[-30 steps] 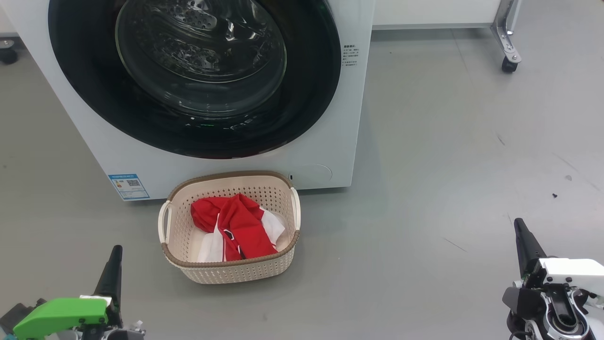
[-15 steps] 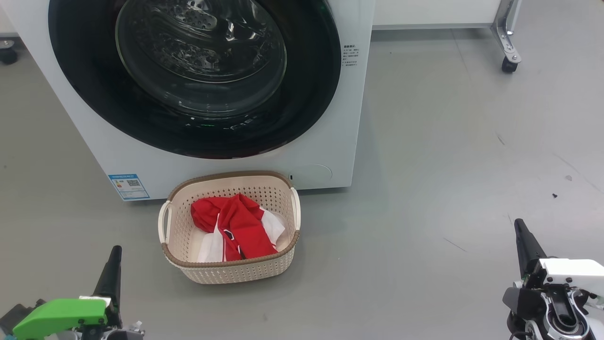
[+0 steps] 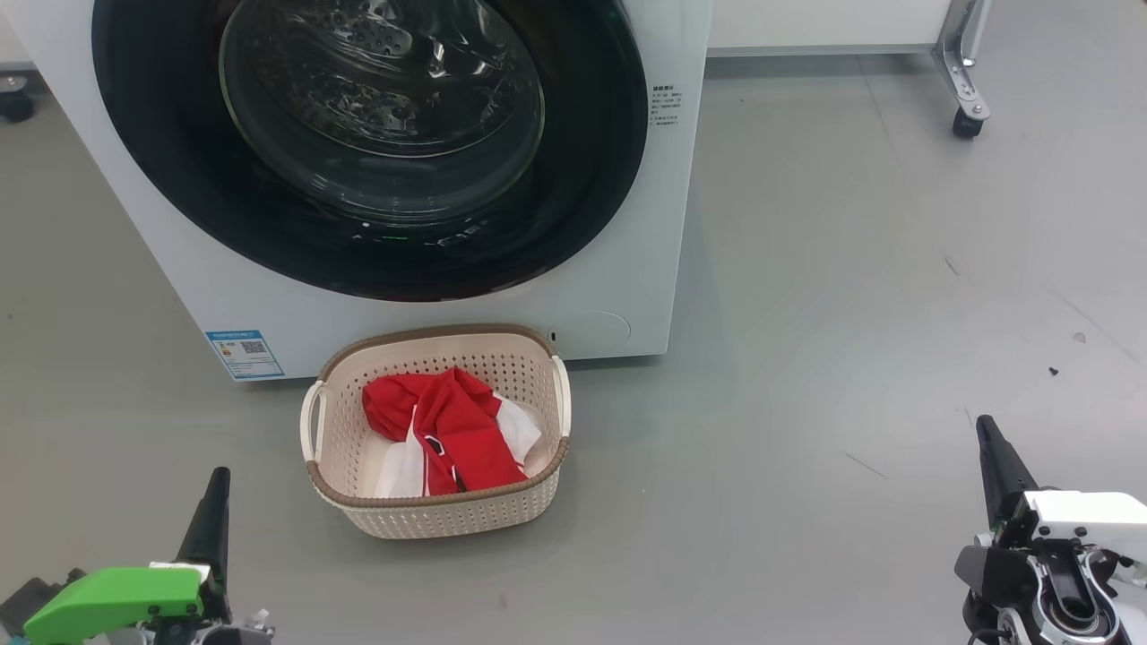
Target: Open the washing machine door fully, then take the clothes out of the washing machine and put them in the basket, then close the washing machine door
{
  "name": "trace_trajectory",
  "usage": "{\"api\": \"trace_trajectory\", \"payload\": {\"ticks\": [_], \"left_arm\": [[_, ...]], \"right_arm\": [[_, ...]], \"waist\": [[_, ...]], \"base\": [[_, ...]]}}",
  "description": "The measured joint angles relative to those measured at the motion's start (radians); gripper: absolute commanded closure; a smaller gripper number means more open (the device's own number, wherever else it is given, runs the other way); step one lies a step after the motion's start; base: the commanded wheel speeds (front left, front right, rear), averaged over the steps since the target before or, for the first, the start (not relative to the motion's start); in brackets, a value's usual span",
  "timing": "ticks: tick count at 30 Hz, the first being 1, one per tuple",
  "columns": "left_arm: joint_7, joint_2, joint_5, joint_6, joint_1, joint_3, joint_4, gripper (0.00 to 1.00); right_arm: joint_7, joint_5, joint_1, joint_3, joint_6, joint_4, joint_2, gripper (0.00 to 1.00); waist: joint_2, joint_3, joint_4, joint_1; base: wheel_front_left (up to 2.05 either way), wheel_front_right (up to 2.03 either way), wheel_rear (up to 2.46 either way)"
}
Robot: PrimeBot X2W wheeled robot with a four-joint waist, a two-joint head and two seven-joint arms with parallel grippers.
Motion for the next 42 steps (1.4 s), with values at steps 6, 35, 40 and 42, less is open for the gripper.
{"api": "trace_trajectory", "payload": {"ticks": [6,35,40,42], "left_arm": [[0.001,0.0,0.0,0.0,0.0,0.001,0.003,1.0],[0.007,0.0,0.0,0.0,-0.003,0.005,0.008,1.0],[0.007,0.0,0.0,0.0,-0.003,0.006,0.008,1.0],[0.007,0.0,0.0,0.0,-0.003,0.006,0.008,1.0]], "right_arm": [[0.0,0.0,0.0,0.0,0.0,0.002,0.0,1.0],[0.003,0.0,0.0,-0.003,0.0,0.005,0.0,1.0],[0.003,0.0,0.0,-0.003,0.0,0.006,0.0,1.0],[0.003,0.0,0.0,-0.004,0.001,0.006,0.0,1.0]], "waist": [[0.0,0.0,0.0,0.0],[0.0,0.0,0.0,0.0],[0.0,0.0,0.0,0.0],[0.0,0.0,0.0,0.0]], "base": [[0.0,0.0,0.0],[0.0,0.0,0.0],[0.0,0.0,0.0],[0.0,0.0,0.0]]}}
